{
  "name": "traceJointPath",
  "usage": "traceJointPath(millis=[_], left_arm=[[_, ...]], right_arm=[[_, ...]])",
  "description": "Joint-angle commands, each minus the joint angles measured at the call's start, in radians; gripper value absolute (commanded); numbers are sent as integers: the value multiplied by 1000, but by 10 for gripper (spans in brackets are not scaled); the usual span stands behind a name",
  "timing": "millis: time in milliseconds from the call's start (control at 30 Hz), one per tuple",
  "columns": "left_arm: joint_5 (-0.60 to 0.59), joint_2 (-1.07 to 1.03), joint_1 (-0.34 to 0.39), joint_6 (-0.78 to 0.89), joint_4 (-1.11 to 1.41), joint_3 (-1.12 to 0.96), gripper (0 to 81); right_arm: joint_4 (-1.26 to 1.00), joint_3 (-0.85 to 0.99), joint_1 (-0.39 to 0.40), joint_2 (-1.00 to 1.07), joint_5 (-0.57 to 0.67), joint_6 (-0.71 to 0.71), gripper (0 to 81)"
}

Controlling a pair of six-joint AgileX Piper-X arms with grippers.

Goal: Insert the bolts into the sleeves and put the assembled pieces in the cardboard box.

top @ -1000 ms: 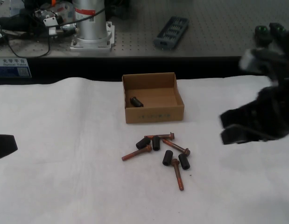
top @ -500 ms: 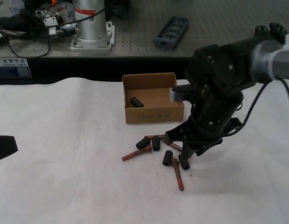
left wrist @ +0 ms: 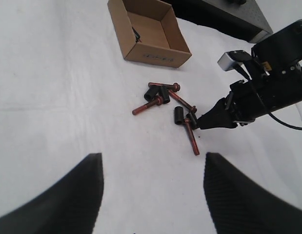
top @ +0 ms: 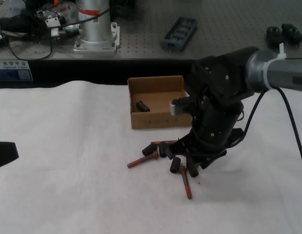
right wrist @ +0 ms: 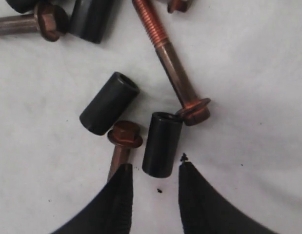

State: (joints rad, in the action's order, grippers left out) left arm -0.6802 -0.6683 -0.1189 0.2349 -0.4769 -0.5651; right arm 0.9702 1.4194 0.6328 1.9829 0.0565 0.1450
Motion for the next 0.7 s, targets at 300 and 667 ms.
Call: traceJointPath(millis=[300, 667], left_arm=[[-4, 5, 4, -10, 7, -3, 440], [-4, 5, 4, -13, 7, -3, 440]], right_arm=[[-39, 14, 8, -1, -69, -4, 241], [-38, 14, 11, 38, -66, -4, 241]])
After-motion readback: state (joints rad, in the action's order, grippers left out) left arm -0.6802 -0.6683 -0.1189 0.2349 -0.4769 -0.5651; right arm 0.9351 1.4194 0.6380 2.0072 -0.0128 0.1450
